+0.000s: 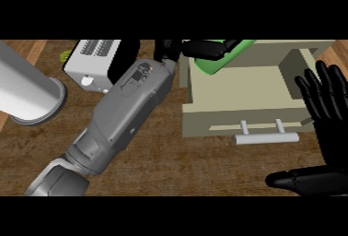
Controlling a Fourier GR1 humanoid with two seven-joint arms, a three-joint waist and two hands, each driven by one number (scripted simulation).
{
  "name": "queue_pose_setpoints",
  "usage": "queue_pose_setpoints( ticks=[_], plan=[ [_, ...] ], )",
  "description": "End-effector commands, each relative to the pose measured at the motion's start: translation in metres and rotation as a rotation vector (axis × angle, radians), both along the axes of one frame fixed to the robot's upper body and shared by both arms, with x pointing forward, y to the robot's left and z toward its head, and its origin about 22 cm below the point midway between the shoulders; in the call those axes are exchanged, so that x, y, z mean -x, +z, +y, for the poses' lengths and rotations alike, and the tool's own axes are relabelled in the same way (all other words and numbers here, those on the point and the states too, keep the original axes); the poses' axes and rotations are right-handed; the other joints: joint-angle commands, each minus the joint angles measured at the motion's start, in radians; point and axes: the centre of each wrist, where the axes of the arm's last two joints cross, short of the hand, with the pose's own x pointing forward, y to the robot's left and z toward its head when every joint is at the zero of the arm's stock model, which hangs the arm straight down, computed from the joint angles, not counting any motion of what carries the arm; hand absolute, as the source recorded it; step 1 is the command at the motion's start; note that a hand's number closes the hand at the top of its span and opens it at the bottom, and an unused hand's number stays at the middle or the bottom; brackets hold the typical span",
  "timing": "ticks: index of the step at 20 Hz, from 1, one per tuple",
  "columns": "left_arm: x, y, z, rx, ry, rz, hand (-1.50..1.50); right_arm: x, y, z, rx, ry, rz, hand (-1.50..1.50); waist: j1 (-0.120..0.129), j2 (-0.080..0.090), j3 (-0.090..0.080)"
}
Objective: Pick up the cup, place it into the drawer and close the drawer
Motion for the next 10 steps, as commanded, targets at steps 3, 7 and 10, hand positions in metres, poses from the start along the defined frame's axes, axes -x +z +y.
queue_pose_setpoints(
  ticks=[3,7,10],
  plan=[
    [-0.007,0.001,-0.012,-0.081,0.019,0.023,1.5,-0.001,-0.007,0.01,0.007,0.036,0.011,-1.5,-0.028,0.006,0.001],
    [-0.008,-0.009,-0.012,-0.133,-0.004,0.044,1.5,-0.011,0.004,-0.002,-0.007,0.039,-0.021,-1.5,-0.031,0.008,0.001],
    [-0.005,-0.029,-0.008,-0.151,0.003,0.037,1.5,-0.01,-0.002,0.013,-0.014,0.028,-0.004,-1.5,-0.037,0.01,0.0]
  ],
)
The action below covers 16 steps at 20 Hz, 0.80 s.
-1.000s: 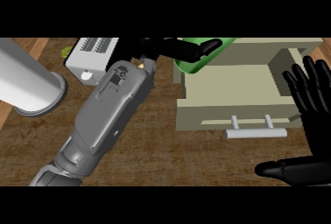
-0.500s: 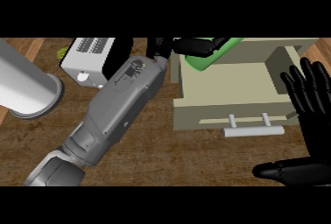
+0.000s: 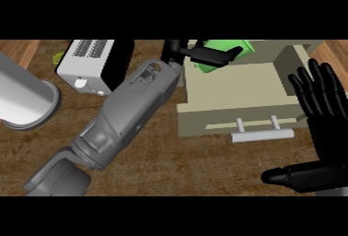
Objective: Pick up the cup, place it into the drawer and close the drawer
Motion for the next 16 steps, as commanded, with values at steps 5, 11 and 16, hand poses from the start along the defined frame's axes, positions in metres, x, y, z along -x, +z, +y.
queue_pose_setpoints(
  ticks=[5,11,16],
  plan=[
    [0.004,-0.016,-0.006,-0.149,0.034,0.003,1.5,-0.004,0.009,0.02,-0.01,0.044,-0.003,-1.5,-0.037,0.008,0.0],
    [-0.002,0.002,-0.01,-0.171,0.061,0.01,-1.5,-0.003,0.024,0.015,-0.034,0.078,-0.035,-1.5,-0.05,0.011,0.0],
    [0.008,-0.008,-0.013,-0.044,0.008,0.004,-1.5,0.0,0.015,0.006,-0.054,0.078,-0.036,-1.5,-0.033,0.005,0.0]
  ],
)
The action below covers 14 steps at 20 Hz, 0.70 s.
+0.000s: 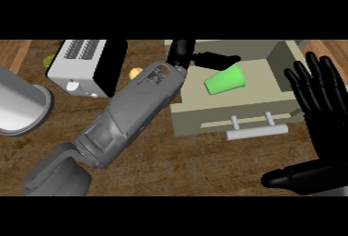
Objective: Pick up the cup, place it into the drawer and close the drawer
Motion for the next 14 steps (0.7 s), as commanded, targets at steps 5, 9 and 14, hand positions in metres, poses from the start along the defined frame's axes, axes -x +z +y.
queue_pose_setpoints(
  ticks=[5,9,14],
  plan=[
    [0.006,0.015,-0.008,0.217,-0.092,-0.065,-1.5,0.013,-0.004,-0.004,-0.047,0.034,0.031,-1.5,0.04,-0.013,-0.001],
    [0.007,0.026,-0.01,0.29,-0.137,-0.054,-1.5,0.008,-0.002,-0.024,-0.052,0.028,0.033,-1.5,0.095,-0.025,-0.001],
    [0.011,0.014,0.007,0.345,-0.084,-0.026,-1.5,0.027,0.006,-0.039,0.057,0.075,0.017,1.5,0.113,-0.032,-0.002]
  ],
)
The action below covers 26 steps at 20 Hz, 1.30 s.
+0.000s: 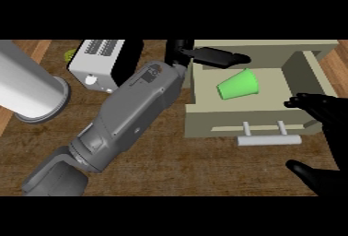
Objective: Pick up the cup, place it into the drawer and close the drawer
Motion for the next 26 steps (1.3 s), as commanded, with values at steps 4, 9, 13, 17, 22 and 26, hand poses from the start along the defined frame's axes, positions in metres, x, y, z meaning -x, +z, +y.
queue_pose_setpoints(
  ticks=[4,9,13,17,22,26],
  plan=[
    [-0.008,0.019,0.051,0.102,0.06,-0.004,-1.5,0.011,0.017,-0.006,0.241,0.031,-0.032,1.5,0.041,-0.01,-0.001],
    [0.012,-0.016,0.098,0.113,0.108,0.056,-1.5,0.015,0.005,-0.004,0.347,-0.007,-0.003,1.5,0.058,-0.013,-0.001],
    [0.031,-0.019,0.146,0.108,0.122,0.061,-1.5,0.02,0.002,-0.009,0.437,0.009,0.022,1.5,0.072,-0.019,-0.001],
    [0.066,-0.047,0.162,0.152,0.138,0.098,-1.5,0.014,-0.021,0.006,0.455,-0.015,0.075,1.5,0.051,-0.009,0.0],
    [0.092,-0.048,0.213,0.161,0.142,0.099,-1.5,-0.012,-0.028,0.007,0.615,-0.04,0.035,1.5,0.058,-0.006,0.0],
    [0.099,-0.069,0.231,0.176,0.148,0.109,-1.5,-0.013,-0.022,0.014,0.882,0.004,-0.071,1.5,0.054,-0.003,-0.001]
  ],
)
